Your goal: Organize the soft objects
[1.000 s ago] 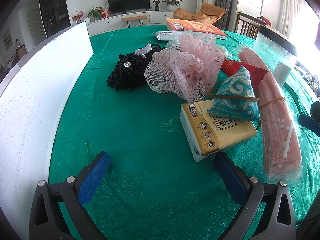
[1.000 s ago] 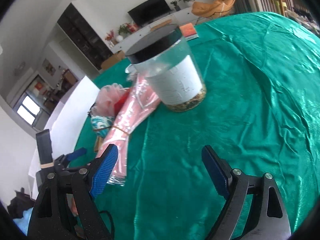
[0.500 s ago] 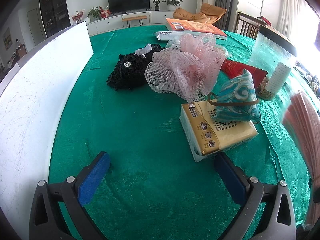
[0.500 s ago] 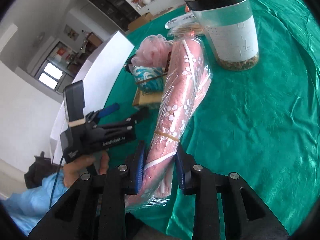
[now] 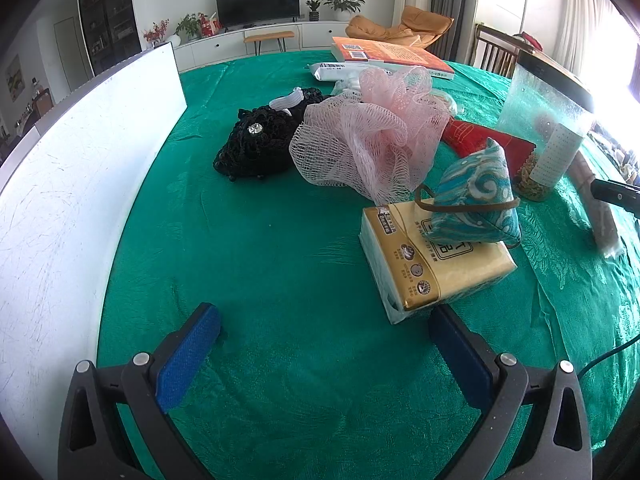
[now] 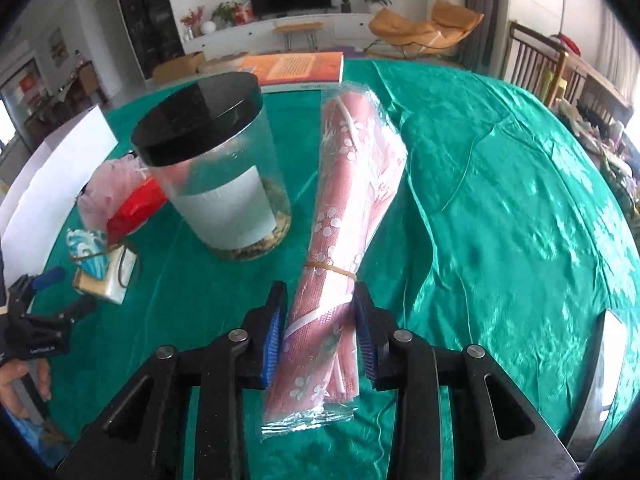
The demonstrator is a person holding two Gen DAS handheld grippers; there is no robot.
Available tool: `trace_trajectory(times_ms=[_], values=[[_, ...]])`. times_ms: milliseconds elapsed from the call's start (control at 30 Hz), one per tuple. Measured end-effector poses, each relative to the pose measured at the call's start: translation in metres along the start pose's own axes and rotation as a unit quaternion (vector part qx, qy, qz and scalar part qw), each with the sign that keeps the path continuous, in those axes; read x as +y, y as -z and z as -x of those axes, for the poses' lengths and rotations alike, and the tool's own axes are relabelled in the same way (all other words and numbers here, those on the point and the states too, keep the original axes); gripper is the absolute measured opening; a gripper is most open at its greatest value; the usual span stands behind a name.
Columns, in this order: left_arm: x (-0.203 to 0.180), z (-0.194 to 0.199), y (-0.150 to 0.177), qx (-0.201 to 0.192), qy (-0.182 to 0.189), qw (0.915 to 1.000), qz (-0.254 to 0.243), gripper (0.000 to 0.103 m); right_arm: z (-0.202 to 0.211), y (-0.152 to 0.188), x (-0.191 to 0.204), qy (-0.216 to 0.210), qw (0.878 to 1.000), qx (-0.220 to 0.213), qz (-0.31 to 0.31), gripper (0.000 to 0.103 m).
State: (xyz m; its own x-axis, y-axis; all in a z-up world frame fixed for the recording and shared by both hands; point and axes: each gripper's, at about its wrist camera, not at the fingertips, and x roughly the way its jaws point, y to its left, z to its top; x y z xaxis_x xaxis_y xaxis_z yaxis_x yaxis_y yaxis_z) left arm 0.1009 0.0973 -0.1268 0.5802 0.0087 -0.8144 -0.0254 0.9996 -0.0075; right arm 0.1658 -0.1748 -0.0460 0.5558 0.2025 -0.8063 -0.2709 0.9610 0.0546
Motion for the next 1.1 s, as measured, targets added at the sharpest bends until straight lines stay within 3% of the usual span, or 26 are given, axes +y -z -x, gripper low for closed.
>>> trace_trajectory(times_ms=[33, 100, 267, 400, 633, 1100], values=[[0.0, 0.0, 0.0, 0.0, 0.0, 1.0, 0.0, 0.103, -0.005, -0.003, 0.001, 0.017, 1.0, -0.007, 0.003, 0.073], [0.0, 0.0, 0.0, 0.0, 0.0, 1.0, 0.0, 0.103, -0.005, 0.002, 0.002, 0.038, 0.999, -0.023, 0.0, 0.072], [0.0, 0.0, 0.0, 0.0, 0.0, 1.0, 0.0, 0.103, 0.017, 0.036, 0.0, 0.023, 0.997, -0.074, -0.015, 0.076], [0.0, 0.0, 0.0, 0.0, 0.0, 1.0, 0.0, 0.103, 0.007, 0.041, -0.003, 0.034, 0.998, -0.048, -0.011, 0.076], [0.0, 0.0, 0.0, 0.0, 0.0, 1.0, 0.0, 0.103, -0.01, 0.049, -0.012, -0.006, 0.999, -0.009, -0.039, 0.076], [0.0, 0.0, 0.0, 0.0, 0.0, 1.0, 0.0, 0.103, -0.012, 0.054, -0.002, 0.033, 0.999, -0.013, -0.011, 0.079]])
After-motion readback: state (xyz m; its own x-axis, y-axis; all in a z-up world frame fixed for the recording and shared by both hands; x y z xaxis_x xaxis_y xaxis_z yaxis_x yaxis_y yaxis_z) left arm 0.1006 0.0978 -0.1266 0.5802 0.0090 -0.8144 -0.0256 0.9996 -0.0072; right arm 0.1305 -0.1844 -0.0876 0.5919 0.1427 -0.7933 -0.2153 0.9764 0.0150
